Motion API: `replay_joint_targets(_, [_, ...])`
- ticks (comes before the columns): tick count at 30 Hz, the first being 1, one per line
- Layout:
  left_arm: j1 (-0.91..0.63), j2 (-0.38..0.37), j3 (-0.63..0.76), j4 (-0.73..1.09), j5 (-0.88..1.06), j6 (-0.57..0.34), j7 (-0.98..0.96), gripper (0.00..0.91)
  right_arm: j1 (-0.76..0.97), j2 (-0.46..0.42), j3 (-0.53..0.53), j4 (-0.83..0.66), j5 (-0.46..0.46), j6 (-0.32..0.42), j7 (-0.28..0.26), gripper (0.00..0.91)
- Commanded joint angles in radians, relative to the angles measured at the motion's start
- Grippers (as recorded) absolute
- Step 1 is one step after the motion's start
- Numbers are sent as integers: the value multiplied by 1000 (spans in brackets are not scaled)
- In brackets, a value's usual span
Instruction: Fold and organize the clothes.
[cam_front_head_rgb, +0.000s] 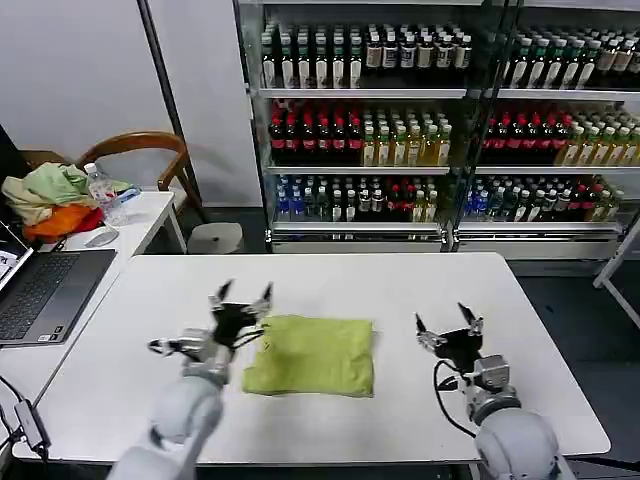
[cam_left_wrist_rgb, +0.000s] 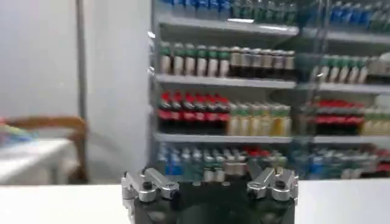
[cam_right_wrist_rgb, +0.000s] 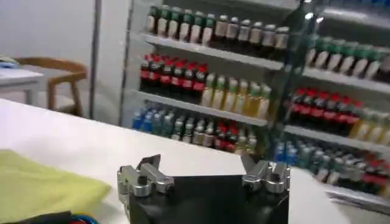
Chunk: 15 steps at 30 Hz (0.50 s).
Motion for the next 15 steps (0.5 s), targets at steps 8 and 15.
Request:
replay_joint_targets(8, [173, 142, -238, 34, 131, -146, 141, 907, 49, 96, -267, -161, 339, -76, 97, 907])
replay_joint_targets(15, [177, 140, -234, 38, 130, -145, 130, 907, 60, 103, -259, -175, 406, -62, 100, 907])
